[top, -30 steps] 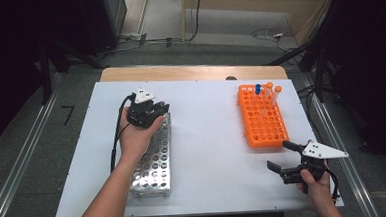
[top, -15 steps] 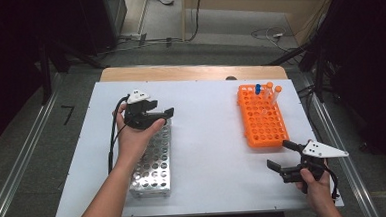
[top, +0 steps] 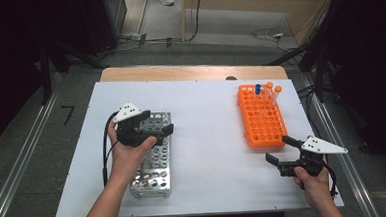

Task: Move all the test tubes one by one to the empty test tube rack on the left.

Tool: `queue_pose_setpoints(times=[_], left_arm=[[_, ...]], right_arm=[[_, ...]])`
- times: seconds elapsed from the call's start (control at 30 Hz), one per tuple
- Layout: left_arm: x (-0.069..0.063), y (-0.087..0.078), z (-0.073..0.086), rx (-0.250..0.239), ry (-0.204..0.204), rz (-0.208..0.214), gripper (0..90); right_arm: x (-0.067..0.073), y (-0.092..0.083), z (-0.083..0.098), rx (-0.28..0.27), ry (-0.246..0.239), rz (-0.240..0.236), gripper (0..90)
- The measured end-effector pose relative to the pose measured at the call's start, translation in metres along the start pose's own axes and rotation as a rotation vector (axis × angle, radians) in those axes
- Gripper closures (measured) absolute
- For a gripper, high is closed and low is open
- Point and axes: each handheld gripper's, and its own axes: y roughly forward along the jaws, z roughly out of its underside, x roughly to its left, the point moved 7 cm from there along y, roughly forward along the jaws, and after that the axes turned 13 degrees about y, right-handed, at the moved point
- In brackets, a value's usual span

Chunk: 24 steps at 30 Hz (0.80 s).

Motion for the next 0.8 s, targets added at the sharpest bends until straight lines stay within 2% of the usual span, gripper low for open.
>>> queue_pose_setpoints(times=[0.1,0.23,0.4,0.5,0.8], left_arm=[[-0.007,-0.007,0.003,-0.011,0.007,0.004,0.0],[-0.015,-0.018,0.006,-0.034,0.006,0.011,0.0],[-0.021,-0.029,0.013,-0.036,0.007,0.006,0.0],[-0.023,-0.034,0.017,-0.037,0.001,0.001,0.0],[-0.019,-0.047,0.029,-0.054,-0.031,-0.018,0.0]], right_arm=[[0.001,0.003,-0.007,-0.02,0.014,0.01,4.4],[-0.001,0.008,-0.02,-0.044,0.03,0.061,9.2],[-0.008,0.019,-0.03,-0.037,0.034,0.095,11.4],[-0.013,0.03,-0.033,-0.037,0.045,0.106,12.5],[-0.025,0.058,-0.043,-0.021,0.067,0.179,30.3]])
